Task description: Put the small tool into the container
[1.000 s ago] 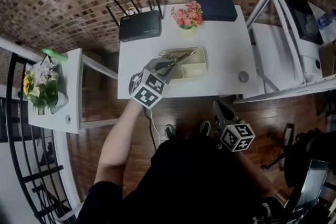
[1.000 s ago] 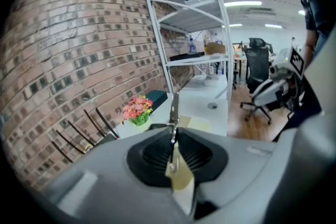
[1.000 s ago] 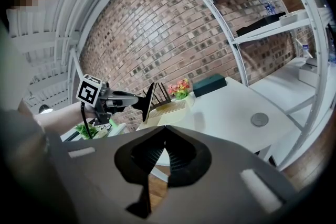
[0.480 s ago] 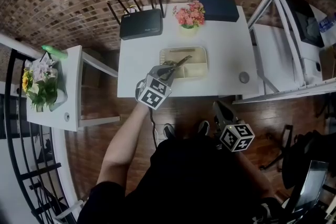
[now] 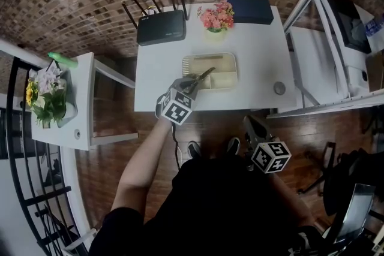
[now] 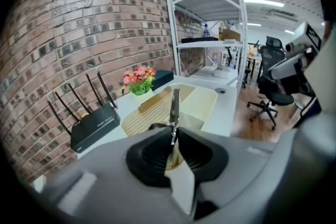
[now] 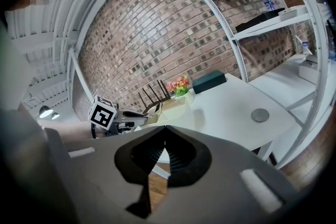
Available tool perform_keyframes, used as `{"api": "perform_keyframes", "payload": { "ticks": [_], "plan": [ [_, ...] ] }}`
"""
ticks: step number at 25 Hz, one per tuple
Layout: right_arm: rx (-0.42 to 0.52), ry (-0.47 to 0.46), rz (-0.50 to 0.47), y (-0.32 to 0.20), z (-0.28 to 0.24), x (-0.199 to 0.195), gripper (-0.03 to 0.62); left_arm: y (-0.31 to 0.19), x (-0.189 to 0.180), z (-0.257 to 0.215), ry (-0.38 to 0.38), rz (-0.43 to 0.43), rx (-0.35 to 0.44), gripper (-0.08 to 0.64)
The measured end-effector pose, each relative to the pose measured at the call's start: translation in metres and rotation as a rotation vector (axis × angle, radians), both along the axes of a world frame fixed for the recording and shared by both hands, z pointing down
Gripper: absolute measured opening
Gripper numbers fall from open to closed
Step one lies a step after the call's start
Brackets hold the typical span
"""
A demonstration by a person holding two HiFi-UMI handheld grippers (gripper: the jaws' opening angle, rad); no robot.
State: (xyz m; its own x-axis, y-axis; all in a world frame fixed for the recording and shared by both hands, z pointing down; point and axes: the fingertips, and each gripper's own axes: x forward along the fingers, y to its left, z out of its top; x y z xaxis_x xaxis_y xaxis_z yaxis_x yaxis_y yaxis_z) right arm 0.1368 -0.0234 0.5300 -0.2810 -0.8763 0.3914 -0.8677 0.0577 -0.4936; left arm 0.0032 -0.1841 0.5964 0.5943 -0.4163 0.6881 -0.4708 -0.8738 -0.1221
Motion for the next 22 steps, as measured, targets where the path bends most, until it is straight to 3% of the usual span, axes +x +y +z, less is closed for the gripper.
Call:
{"api": "perform_keyframes", "payload": {
  "ticks": [12, 18, 22],
  "plan": [
    [-0.002, -0.006, -0.013, -0.002, 0.002, -0.003, 0.011, -0.002, -0.004, -0.007, 0.102, -0.11, -0.12, 0.065],
    [0.003, -0.003, -0.016, -0.003, 0.001, -0.003, 0.011, -0.001, -0.008, -0.011, 0.111, -0.129, -0.099, 0.1],
    [0.001, -0.001, -0.021, -0.003, 0.001, -0.005, 0.011, 0.004, -0.016, -0.029, 0.157, -0.175, -0.062, 0.1]
  ]
}}
